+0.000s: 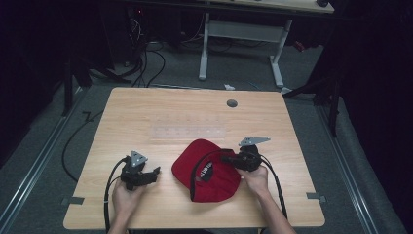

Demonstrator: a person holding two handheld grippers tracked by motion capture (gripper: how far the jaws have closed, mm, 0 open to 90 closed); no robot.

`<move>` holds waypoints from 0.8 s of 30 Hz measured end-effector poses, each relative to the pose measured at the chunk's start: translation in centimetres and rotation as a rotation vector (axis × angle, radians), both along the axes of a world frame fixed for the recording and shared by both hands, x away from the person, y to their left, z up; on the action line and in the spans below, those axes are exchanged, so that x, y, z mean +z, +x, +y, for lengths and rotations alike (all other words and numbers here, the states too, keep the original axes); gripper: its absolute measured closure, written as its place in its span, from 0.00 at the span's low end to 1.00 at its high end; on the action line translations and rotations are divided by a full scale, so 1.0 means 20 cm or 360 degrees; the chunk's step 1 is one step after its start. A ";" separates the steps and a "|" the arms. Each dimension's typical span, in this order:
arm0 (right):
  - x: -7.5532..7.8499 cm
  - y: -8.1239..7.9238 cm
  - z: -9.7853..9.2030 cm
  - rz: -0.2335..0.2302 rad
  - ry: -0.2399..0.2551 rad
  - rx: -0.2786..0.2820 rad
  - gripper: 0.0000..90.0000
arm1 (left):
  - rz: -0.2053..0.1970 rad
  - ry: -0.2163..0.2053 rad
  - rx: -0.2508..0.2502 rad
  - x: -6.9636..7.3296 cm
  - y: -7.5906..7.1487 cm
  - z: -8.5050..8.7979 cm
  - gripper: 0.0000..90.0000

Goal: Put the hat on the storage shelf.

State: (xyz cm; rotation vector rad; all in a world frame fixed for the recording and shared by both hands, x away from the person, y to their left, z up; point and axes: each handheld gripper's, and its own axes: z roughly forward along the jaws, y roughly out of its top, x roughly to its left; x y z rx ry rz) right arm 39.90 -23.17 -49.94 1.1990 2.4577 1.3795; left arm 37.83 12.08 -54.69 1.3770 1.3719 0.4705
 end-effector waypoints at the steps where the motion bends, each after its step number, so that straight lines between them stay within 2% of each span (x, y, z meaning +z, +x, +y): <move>1: 0.02 -0.01 0.00 -0.0009 -0.0009 0.0002 0.94 | 0.0001 -0.0001 0.0000 0.00 0.00 0.00 0.33; 5: 0.06 -0.03 -0.01 0.0025 0.0013 -0.0020 0.95 | 0.0004 0.0002 -0.0004 0.00 0.00 0.00 0.33; 11: 0.14 -0.06 -0.01 -0.0004 0.0019 -0.0055 0.95 | 0.0003 0.0002 -0.0006 0.00 0.00 0.00 0.33; 15: 0.21 -0.10 0.00 -0.0091 -0.0028 -0.0083 0.95 | 0.0012 0.0003 0.0009 0.00 0.01 0.00 0.30; 24: 0.26 -0.11 -0.03 -0.0096 -0.0039 -0.0162 0.95 | 0.0012 0.0006 0.0006 0.00 0.00 0.00 0.28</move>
